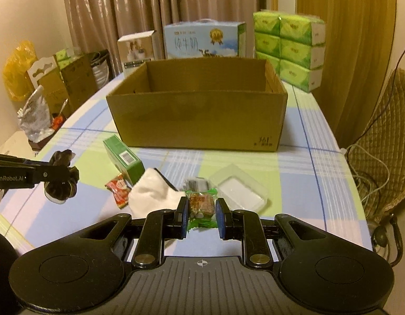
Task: Organize objects
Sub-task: 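Carry scrunchie and candy packet into the cardboard box and open both tools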
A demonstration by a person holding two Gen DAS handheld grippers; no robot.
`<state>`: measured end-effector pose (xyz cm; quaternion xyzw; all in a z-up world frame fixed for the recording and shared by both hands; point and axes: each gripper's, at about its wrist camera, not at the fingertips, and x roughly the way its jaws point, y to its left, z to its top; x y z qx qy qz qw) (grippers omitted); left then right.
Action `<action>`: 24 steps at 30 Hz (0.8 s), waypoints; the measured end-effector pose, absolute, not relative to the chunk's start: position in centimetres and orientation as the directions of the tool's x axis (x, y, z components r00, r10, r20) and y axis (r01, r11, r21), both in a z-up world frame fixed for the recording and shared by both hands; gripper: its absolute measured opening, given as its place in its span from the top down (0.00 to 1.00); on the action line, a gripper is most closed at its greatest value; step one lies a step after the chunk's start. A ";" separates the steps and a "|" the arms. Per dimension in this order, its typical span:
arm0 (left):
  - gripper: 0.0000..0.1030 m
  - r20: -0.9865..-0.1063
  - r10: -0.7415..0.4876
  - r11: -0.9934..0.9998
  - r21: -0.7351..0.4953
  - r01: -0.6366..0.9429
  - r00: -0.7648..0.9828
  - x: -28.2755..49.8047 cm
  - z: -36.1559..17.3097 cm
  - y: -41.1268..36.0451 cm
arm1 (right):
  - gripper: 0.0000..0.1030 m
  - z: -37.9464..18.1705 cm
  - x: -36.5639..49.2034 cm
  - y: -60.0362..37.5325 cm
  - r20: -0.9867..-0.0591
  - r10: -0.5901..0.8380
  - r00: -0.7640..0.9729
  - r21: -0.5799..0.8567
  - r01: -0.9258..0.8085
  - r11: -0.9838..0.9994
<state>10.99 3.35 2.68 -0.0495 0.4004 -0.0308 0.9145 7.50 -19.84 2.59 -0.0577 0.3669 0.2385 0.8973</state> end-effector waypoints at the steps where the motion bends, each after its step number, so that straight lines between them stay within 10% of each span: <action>1: 0.84 -0.727 -0.096 0.993 -0.114 0.018 0.680 10.8 2.9 3.3 | 0.82 2.8 7.4 -19.9 -0.682 0.387 0.620 0.070 -0.471 0.879; 24: 0.84 -0.687 -0.134 0.991 -0.090 0.099 0.714 15.4 7.9 1.8 | 0.82 8.7 13.5 -18.1 -0.638 0.449 0.625 0.074 -0.531 0.844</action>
